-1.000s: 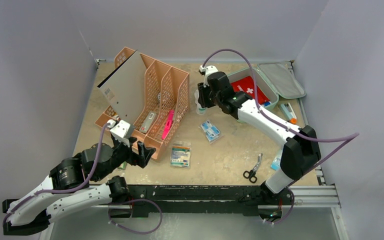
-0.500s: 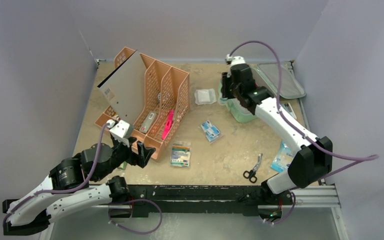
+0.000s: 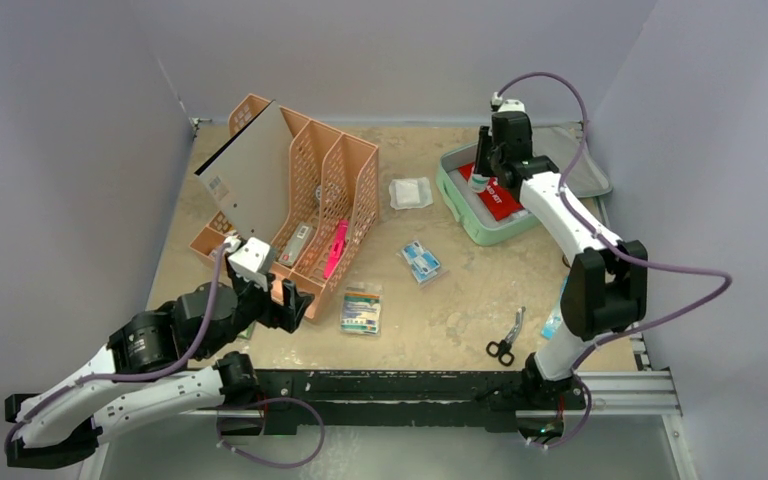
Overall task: Organize the medicine kit
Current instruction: Place the pill bottle in the medicine box.
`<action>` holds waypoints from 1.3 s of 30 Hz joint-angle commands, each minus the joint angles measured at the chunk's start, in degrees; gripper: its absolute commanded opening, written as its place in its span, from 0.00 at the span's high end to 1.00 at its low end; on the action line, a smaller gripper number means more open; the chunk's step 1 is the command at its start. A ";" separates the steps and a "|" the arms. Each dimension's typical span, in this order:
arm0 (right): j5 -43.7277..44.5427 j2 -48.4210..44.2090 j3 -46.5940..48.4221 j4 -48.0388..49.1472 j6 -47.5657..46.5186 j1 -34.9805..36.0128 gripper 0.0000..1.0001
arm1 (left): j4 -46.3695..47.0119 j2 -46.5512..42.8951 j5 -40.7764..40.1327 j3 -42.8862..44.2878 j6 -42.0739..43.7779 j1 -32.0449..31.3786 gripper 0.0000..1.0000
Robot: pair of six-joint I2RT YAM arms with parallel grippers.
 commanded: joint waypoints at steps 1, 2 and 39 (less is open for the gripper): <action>-4.97 3.06 2.10 6.90 4.41 -1.48 1.00 | -0.07 1.79 -1.36 0.21 -0.66 -0.15 0.16; -5.76 4.18 2.21 8.09 5.76 -1.76 1.00 | -0.07 1.94 -1.45 0.19 -0.67 -0.17 0.16; -13.21 9.31 -13.94 30.48 14.38 -3.85 0.50 | -0.01 3.20 -2.60 0.00 -0.84 -0.17 0.15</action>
